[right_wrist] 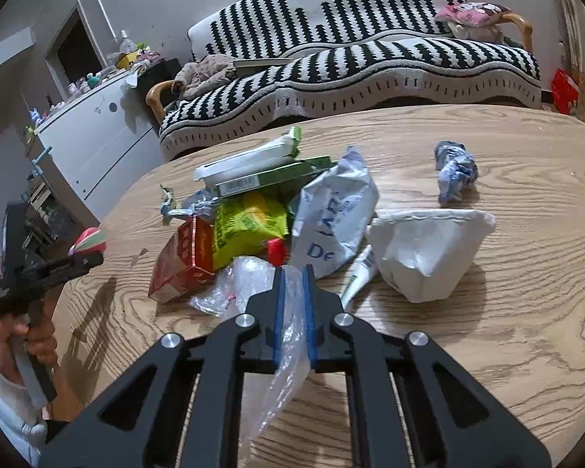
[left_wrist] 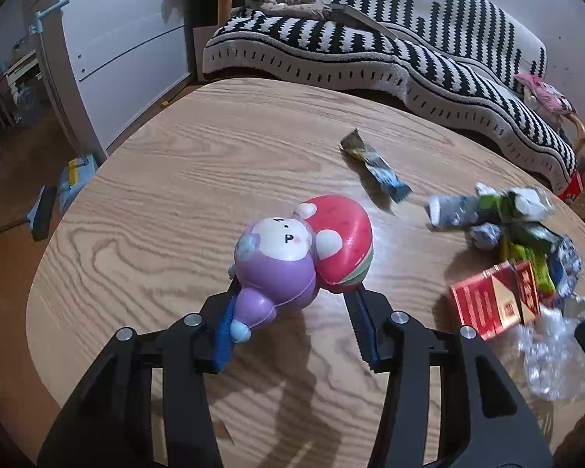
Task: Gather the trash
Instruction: 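Carry the clear plastic to the black bin and release it with the right tool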
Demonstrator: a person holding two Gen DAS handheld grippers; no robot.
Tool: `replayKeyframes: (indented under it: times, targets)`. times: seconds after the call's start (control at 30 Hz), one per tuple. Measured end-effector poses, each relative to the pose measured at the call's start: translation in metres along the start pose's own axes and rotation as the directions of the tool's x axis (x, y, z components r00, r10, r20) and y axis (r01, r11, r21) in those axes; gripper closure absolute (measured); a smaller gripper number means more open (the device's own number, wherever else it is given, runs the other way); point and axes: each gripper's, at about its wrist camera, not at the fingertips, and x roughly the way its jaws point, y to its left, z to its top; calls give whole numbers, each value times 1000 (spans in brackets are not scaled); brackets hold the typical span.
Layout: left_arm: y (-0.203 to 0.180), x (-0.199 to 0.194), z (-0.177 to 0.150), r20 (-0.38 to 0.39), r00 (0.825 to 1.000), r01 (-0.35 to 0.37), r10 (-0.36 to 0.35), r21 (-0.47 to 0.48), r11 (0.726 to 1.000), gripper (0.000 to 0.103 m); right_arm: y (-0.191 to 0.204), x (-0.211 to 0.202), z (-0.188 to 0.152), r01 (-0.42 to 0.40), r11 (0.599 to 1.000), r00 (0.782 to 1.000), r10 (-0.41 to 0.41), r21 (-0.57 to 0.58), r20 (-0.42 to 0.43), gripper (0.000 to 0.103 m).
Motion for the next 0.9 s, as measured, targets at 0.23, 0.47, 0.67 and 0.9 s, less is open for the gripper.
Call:
replayKeyframes:
  times: [0.23, 0.47, 0.67, 0.9]
  targets:
    - [-13, -29, -40, 7, 999, 46, -46, 13, 999, 57, -8, -16, -2, -15, 999, 999, 13, 34, 35, 97]
    - [-59, -73, -85, 52, 994, 88, -91, 70, 994, 57, -16, -61, 4, -26, 998, 982, 13, 63, 189, 98]
    - [-161, -132, -130, 8, 958, 269, -285, 306, 913, 57, -59, -157, -24, -64, 985, 944, 7, 162, 330, 98]
    - [-319, -181, -240, -304, 812, 579, -498, 524, 625, 57, -174, -304, -125, 183, 930, 907, -286, 319, 310, 98]
